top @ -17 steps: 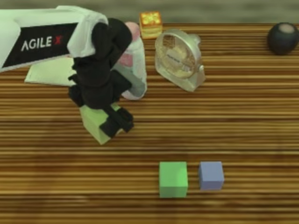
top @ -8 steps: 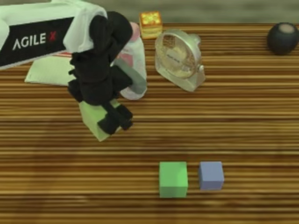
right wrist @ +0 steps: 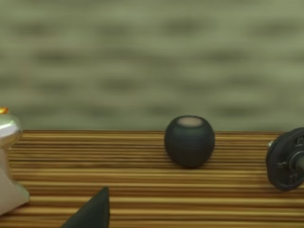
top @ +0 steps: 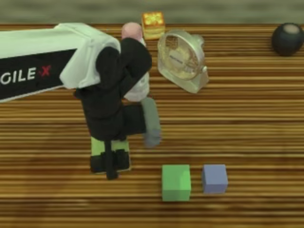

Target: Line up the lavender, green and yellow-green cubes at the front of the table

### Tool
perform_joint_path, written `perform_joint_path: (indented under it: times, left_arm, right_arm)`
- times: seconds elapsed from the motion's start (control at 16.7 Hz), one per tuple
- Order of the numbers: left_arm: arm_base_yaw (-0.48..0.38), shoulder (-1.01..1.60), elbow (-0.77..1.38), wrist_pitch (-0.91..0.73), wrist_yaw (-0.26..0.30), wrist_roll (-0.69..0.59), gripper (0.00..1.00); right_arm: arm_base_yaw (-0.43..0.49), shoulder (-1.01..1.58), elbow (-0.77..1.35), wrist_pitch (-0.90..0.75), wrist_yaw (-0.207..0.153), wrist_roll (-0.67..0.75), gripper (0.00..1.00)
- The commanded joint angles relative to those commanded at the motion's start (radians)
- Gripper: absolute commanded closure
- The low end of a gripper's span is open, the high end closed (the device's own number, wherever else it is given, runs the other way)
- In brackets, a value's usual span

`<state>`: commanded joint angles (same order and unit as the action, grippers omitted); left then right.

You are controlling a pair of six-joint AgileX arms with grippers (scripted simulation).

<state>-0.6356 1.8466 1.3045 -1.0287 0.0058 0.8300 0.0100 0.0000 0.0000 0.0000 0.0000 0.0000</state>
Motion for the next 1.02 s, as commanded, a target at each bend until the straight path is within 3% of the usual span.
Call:
perform_joint_path:
  times: [0.18, 0.54, 1.02]
  left_arm:
    - [-0.032, -0.054, -0.055, 0.009, 0.0, 0.068, 1.0]
    - [-0.029, -0.044, -0.065, 0.025, -0.001, 0.07, 1.0]
    - [-0.034, 0.062, -0.205, 0.276, 0.0, 0.072, 1.0]
  right_arm:
    - [0.0, 0.0, 0.0, 0.0, 0.0, 0.0, 0.0]
    - [0.0, 0.0, 0.0, 0.0, 0.0, 0.0, 0.0]
    - [0.0, 0.0, 0.0, 0.0, 0.0, 0.0, 0.0]
